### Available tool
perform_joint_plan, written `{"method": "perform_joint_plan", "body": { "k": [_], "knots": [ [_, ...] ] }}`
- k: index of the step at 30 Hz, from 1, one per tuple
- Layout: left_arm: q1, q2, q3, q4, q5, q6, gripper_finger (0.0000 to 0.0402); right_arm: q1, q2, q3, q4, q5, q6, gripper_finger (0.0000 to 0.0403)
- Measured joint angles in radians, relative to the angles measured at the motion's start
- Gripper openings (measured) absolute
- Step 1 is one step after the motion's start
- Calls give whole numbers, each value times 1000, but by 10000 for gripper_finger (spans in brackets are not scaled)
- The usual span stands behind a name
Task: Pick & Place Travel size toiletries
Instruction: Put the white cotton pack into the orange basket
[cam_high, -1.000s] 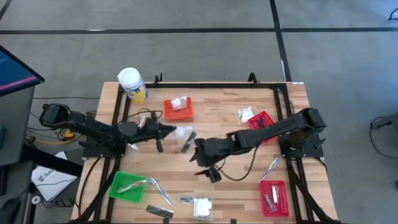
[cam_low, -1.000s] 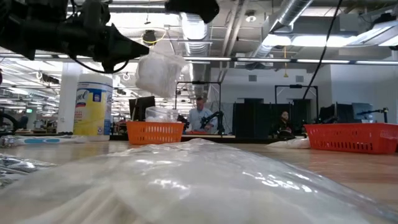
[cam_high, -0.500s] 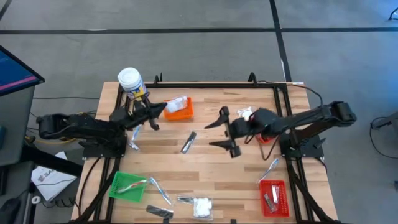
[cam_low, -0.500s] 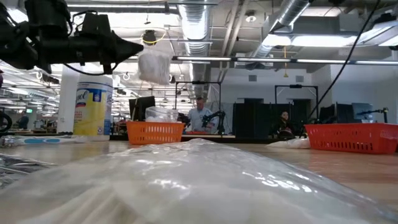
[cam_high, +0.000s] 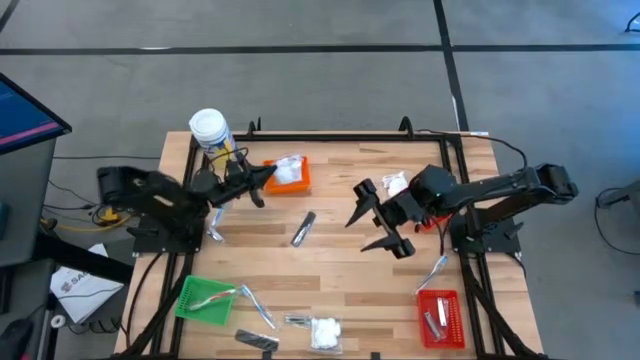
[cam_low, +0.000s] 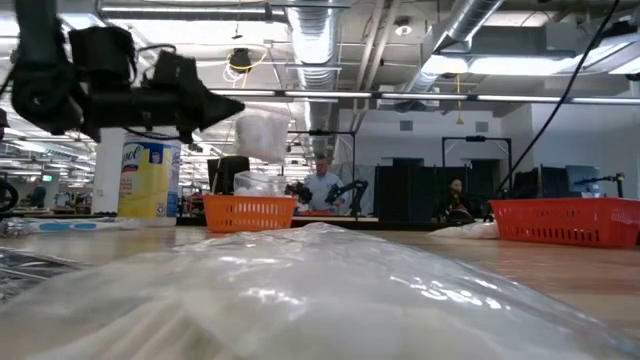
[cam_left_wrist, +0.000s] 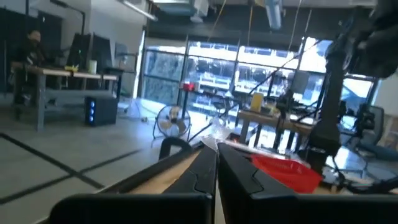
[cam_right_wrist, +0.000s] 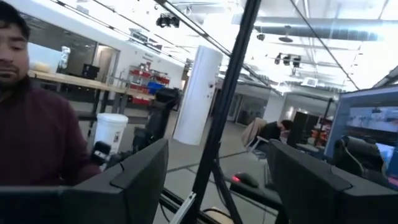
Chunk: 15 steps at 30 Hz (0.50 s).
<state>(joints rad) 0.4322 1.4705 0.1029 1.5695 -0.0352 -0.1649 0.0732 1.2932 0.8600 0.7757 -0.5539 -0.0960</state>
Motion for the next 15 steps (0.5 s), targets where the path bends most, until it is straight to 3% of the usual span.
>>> {"method": "perform_joint_plan", "body": {
  "k": [6, 15],
  "knots": [
    [27, 180, 72, -7, 24, -18, 0, -34, -4, 0, -38, -7, 75, 265],
    [68, 166, 63, 0, 23, -20, 0, -34, -4, 0, -85, -30, 70, 265]
  ]
}}
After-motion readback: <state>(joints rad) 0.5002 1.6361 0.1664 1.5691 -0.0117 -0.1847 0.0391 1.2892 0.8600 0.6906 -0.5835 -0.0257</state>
